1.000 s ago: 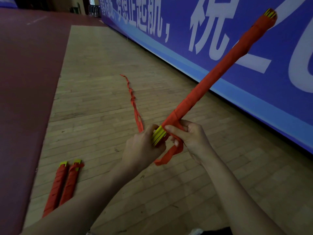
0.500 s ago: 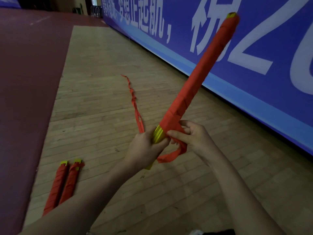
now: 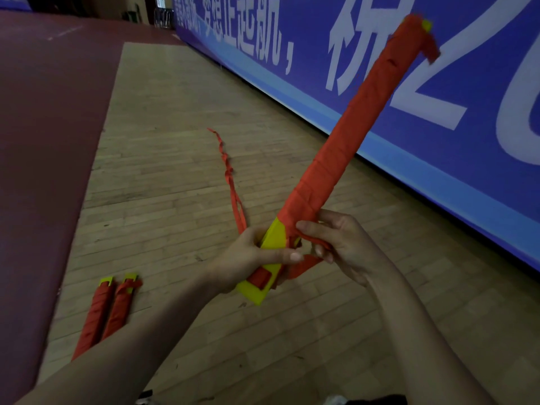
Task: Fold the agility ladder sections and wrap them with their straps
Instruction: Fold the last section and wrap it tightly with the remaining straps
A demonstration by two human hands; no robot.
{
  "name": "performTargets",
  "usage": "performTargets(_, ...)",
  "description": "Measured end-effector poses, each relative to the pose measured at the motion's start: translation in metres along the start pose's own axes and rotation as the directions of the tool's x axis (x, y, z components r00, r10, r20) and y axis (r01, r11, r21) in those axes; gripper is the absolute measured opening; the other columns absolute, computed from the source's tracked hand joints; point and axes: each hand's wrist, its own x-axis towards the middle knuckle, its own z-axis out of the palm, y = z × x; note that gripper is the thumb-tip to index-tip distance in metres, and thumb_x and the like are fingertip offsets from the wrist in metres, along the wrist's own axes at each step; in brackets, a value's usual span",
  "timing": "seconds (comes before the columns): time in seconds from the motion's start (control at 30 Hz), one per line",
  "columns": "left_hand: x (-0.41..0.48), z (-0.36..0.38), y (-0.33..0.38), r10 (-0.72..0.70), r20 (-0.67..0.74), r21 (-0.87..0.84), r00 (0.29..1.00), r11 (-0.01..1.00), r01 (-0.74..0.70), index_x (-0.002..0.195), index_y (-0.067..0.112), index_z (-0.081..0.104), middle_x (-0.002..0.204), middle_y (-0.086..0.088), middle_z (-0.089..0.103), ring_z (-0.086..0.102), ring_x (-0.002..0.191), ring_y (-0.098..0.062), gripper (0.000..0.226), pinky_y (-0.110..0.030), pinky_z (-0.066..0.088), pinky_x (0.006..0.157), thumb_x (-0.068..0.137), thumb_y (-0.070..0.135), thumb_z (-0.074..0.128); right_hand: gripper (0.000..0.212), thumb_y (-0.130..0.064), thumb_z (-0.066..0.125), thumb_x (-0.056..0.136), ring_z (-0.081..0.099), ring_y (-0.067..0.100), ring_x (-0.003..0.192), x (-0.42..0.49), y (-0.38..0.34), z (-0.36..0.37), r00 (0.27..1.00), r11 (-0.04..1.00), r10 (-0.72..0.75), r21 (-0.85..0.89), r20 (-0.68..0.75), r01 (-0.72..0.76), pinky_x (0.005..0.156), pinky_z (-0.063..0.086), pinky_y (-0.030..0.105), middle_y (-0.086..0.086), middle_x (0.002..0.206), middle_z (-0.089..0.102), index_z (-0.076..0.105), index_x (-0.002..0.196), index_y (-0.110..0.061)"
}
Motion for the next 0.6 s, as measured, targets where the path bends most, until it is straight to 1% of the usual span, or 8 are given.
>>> performTargets(0.07,0.0,-0.003,0.003,-0.01,-0.002,0.026,1.0,1.0,0.01,0.086,0.012,0.064,0.078,-0.02,0.059,0.056,0.063,-0.029,0.03,-0.028,0.049,0.051,0.069,0.033,0.077,0.023,-0.02,0.071,0.07,0.044,0.005,0.039,0.0,0.001,0.001,0.999,1.0,-0.031,-0.001,-0.045,0.031,0.035,0.031,0.016,0.02,0.077,0.057,0.07,0.089,-0.008)
performTargets(0.13,0.002,-0.004,0.006,-0.02,-0.042,0.055,0.999,0.998,0.022,0.095,0.011,0.064,0.085,-0.016,0.065,0.061,0.068,-0.028,0.034,-0.03,0.053,0.056,0.078,0.038,0.073,0.021,-0.018,0.072,0.073,0.045,0.005,0.041,0.001,0.002,0.002,0.996,0.999,-0.044,-0.018,-0.08,0.043,0.035,0.032,0.016,0.017,0.075,0.059,0.071,0.092,-0.007)
performTargets(0.2,0.003,-0.002,0.01,-0.064,-0.092,0.029,0.994,0.997,0.067,0.096,0.013,0.065,0.081,-0.008,0.069,0.064,0.069,-0.018,0.037,-0.026,0.054,0.06,0.082,0.048,0.064,0.025,-0.021,0.072,0.072,0.045,0.006,0.041,0.002,0.003,0.003,0.994,0.998,-0.055,-0.037,-0.094,0.051,0.036,0.032,0.016,0.015,0.069,0.058,0.071,0.092,-0.006)
performTargets(0.3,0.003,0.002,0.012,-0.129,-0.155,-0.04,0.979,0.991,0.124,0.091,0.01,0.065,0.071,-0.007,0.065,0.062,0.059,-0.015,0.046,-0.024,0.05,0.051,0.079,0.053,0.055,0.029,-0.024,0.073,0.07,0.046,0.007,0.041,0.003,0.006,0.003,0.996,0.997,-0.039,-0.063,-0.076,0.034,0.037,0.033,0.016,0.016,0.068,0.054,0.071,0.092,-0.005)
performTargets(0.37,0.003,0.003,0.009,-0.098,-0.223,-0.003,0.97,0.995,0.1,0.091,0.009,0.067,0.073,-0.01,0.063,0.061,0.062,-0.018,0.044,-0.026,0.051,0.053,0.079,0.05,0.058,0.024,-0.021,0.072,0.076,0.048,0.008,0.042,0.003,0.006,0.003,0.998,0.994,-0.02,-0.104,-0.058,0.014,0.039,0.037,0.018,0.015,0.064,0.054,0.071,0.096,-0.007)
performTargets(0.47,0.003,0.004,0.005,-0.001,-0.289,0.055,0.957,0.998,0.018,0.086,0.013,0.067,0.07,-0.005,0.061,0.057,0.061,-0.013,0.026,-0.02,0.047,0.053,0.086,0.037,0.06,0.016,-0.02,0.065,0.087,0.057,0.012,0.051,0.003,0.004,0.001,1.0,0.985,0.014,-0.171,-0.024,-0.018,0.049,0.048,0.021,0.006,0.06,0.062,0.07,0.101,-0.014)
performTargets(0.53,0.003,0.002,0.004,0.071,-0.307,0.114,0.949,0.993,-0.037,0.082,0.015,0.067,0.066,0.001,0.058,0.054,0.058,-0.009,0.018,-0.018,0.044,0.052,0.089,0.03,0.061,0.021,-0.03,0.062,0.087,0.066,0.016,0.064,0.001,0.001,-0.004,0.997,0.977,0.071,-0.203,-0.003,-0.07,0.062,0.054,0.024,0.005,0.071,0.071,0.07,0.102,-0.017)
performTargets(0.6,0.003,-0.003,0.0,0.127,-0.327,0.214,0.936,0.975,-0.058,0.081,0.017,0.067,0.066,0.001,0.059,0.054,0.061,-0.011,0.019,-0.025,0.045,0.056,0.087,0.035,0.065,0.026,-0.034,0.062,0.086,0.07,0.015,0.077,0.0,-0.001,-0.01,0.994,0.971,0.11,-0.213,-0.007,-0.109,0.069,0.054,0.023,0.004,0.085,0.075,0.072,0.102,-0.016)
